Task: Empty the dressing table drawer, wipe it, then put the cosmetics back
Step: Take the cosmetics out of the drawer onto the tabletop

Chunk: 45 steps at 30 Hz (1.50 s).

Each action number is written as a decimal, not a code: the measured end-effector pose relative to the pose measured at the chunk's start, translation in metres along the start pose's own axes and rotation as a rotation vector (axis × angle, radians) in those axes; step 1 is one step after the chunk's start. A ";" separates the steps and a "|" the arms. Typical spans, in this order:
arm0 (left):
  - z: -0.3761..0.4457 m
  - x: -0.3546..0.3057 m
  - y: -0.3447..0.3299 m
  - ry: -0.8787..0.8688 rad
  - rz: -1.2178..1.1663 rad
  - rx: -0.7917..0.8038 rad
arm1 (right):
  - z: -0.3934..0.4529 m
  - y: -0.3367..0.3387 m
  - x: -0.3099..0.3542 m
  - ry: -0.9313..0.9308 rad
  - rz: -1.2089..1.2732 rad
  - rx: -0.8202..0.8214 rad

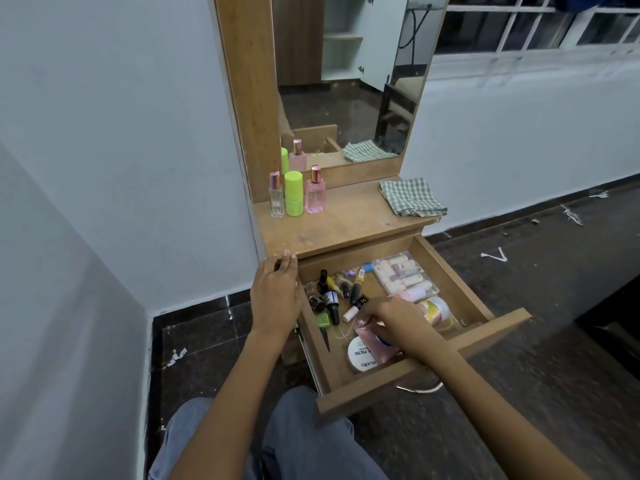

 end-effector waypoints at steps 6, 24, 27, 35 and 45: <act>-0.001 -0.001 0.004 0.006 -0.019 0.000 | -0.010 0.002 0.000 -0.030 0.030 0.011; -0.002 -0.003 0.005 0.100 -0.064 0.042 | -0.001 0.011 -0.055 -0.282 -0.006 0.218; -0.003 -0.003 0.005 0.103 -0.063 0.034 | 0.007 0.008 -0.053 -0.227 -0.029 0.291; -0.001 -0.002 0.003 0.099 -0.057 0.026 | 0.015 0.037 -0.005 -0.138 0.079 0.166; 0.001 -0.006 0.006 0.030 0.001 -0.046 | 0.092 0.121 -0.002 -0.385 0.110 -0.180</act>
Point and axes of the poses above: each hand's wrist, its own z-axis towards the middle knuckle, its own y-axis out of the back of the hand, x = y × z, the point moved 8 cm from there along z, towards the middle knuckle, and after that the axes turned 2 degrees about y, right-handed, at the moved point
